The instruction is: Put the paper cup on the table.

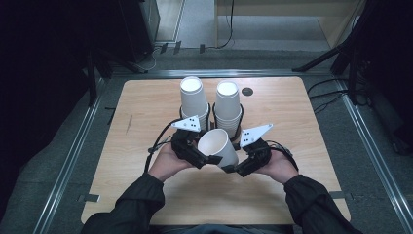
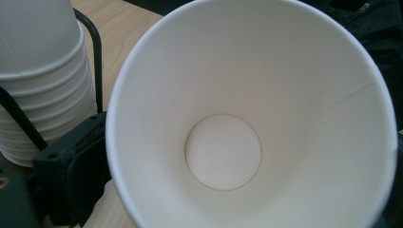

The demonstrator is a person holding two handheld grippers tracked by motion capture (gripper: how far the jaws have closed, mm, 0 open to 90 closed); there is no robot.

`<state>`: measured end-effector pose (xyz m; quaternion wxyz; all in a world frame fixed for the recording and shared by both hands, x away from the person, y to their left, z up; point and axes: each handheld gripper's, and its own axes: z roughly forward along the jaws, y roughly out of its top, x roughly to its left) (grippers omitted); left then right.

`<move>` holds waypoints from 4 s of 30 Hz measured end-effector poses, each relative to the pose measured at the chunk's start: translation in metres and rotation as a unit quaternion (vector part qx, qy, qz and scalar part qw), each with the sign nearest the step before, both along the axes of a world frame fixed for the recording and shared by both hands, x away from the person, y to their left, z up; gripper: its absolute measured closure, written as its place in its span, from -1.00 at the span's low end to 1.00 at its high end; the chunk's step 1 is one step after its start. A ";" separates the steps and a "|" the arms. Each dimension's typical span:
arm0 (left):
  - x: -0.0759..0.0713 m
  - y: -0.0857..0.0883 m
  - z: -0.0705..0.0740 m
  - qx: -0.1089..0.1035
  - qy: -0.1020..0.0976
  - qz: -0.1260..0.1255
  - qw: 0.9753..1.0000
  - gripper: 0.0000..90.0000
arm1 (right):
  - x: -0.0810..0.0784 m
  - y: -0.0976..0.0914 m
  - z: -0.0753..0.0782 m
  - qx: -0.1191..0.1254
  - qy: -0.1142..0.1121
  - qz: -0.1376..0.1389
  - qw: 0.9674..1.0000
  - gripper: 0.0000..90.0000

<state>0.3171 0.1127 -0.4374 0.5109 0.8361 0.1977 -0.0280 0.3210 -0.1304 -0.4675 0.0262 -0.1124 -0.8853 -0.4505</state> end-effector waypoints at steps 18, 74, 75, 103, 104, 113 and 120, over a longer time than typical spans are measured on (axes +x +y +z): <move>-0.004 0.002 0.006 0.009 -0.012 0.012 1.000 -0.58 | 0.001 0.000 -0.001 -0.007 0.013 -0.005 1.000 -0.57; -0.004 0.039 -0.001 0.119 -0.026 0.040 0.992 -0.58 | 0.011 -0.035 0.000 -0.027 0.008 -0.106 0.994 -0.63; -0.004 0.041 -0.002 0.120 -0.024 0.042 0.992 -0.58 | 0.012 -0.036 0.001 -0.021 0.014 -0.105 0.994 -0.63; 0.000 0.109 -0.009 0.122 0.001 0.131 0.984 -0.59 | 0.032 -0.033 -0.010 -0.042 0.014 -0.133 0.990 -0.54; 0.001 0.112 -0.009 0.123 0.003 0.133 0.983 -0.59 | 0.033 -0.033 -0.010 -0.041 0.016 -0.132 0.990 -0.54; 0.009 0.132 -0.013 0.131 0.020 0.162 0.978 -0.60 | 0.031 -0.031 -0.013 -0.050 0.018 -0.135 0.989 -0.54; 0.017 0.147 -0.010 0.135 0.019 0.176 0.975 -0.61 | 0.030 -0.026 -0.016 -0.050 0.019 -0.134 0.990 -0.54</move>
